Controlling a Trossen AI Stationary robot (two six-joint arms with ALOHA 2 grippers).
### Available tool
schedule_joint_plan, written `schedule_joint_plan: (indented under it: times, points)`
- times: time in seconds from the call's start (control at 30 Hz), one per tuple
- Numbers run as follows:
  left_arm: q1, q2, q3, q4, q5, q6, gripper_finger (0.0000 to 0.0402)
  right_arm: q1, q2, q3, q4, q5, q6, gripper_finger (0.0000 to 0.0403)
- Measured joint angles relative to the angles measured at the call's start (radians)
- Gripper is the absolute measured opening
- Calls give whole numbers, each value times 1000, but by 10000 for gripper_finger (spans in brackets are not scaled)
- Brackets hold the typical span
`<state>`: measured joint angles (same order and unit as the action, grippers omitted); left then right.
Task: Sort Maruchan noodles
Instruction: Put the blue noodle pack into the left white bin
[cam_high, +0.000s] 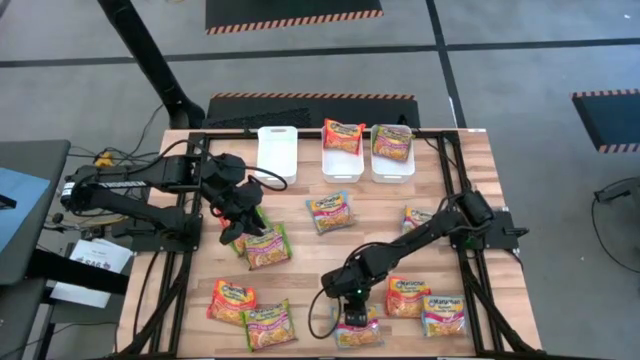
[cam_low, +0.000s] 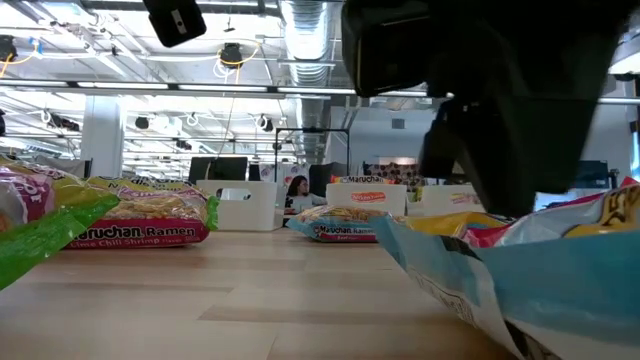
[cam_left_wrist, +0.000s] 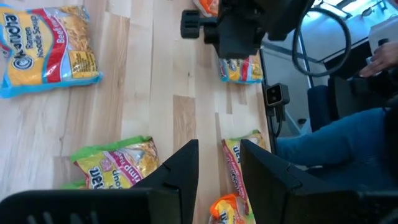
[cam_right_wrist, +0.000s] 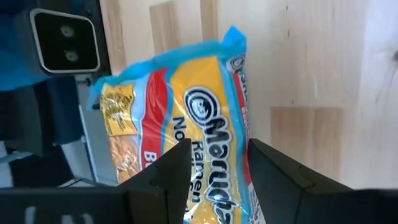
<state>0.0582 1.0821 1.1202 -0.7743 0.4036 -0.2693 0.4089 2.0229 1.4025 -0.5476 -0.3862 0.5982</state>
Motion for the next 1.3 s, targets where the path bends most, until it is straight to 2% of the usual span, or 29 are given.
schedule_joint_plan:
  times: [0.1,0.37,0.47,0.57,0.77,1.03,1.3]
  points:
    - [0,0,0,1,0,4,103,4,21,1,-2,11,1,182]
    - [0,0,0,0,0,4,103,2,59,2,13,-54,44,181]
    - [0,0,0,0,0,4,103,2,59,2,11,-53,49,170]
    - [0,0,0,0,0,18,103,1,59,2,13,-53,51,134]
    - [0,0,0,0,-9,26,103,-6,58,2,11,-53,59,16]
    - [0,0,0,1,-56,25,103,-49,49,1,-12,-50,25,5]
    - [0,0,0,2,-171,19,103,-139,-88,1,-160,103,-85,2]
